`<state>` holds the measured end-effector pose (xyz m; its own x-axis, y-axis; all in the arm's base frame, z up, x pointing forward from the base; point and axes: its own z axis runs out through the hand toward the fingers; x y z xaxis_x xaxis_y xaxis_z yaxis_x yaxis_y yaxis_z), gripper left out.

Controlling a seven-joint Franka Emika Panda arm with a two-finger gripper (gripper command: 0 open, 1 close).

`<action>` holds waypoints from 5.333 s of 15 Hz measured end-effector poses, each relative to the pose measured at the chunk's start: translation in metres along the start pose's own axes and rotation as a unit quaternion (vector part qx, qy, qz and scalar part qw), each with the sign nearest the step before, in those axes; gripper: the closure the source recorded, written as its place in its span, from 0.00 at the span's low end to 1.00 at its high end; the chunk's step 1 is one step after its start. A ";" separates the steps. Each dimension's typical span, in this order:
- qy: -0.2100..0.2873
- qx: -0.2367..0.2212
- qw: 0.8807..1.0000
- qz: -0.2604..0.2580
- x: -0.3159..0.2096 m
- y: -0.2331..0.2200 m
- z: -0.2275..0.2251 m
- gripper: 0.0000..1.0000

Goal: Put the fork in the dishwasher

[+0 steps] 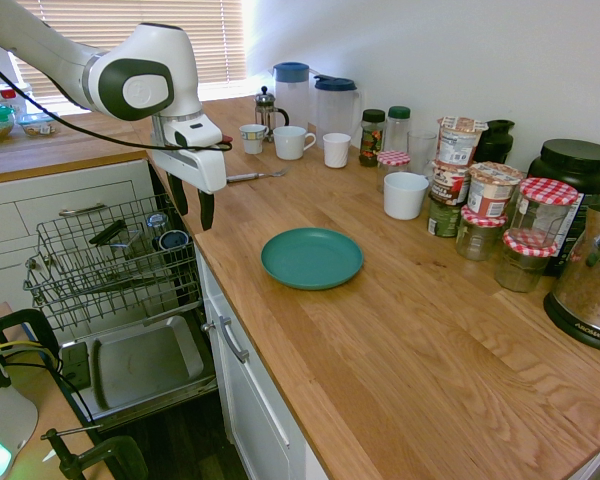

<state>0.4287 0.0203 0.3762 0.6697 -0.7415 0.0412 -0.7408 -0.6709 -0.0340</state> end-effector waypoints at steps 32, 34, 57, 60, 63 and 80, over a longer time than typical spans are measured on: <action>0.052 0.031 0.969 0.238 0.057 -0.338 0.035 0.00; 0.051 0.028 0.969 0.240 0.058 -0.338 0.042 0.00; 0.045 0.026 0.967 0.250 0.067 -0.341 0.047 1.00; 0.045 0.027 0.967 0.250 0.068 -0.341 0.046 1.00; 0.042 0.027 0.967 0.251 0.069 -0.340 0.046 1.00; 0.032 0.063 0.980 0.186 -0.084 -0.270 -0.073 1.00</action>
<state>0.5690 0.2644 0.4543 0.3473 -0.9354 0.0660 -0.9177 -0.3535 -0.1811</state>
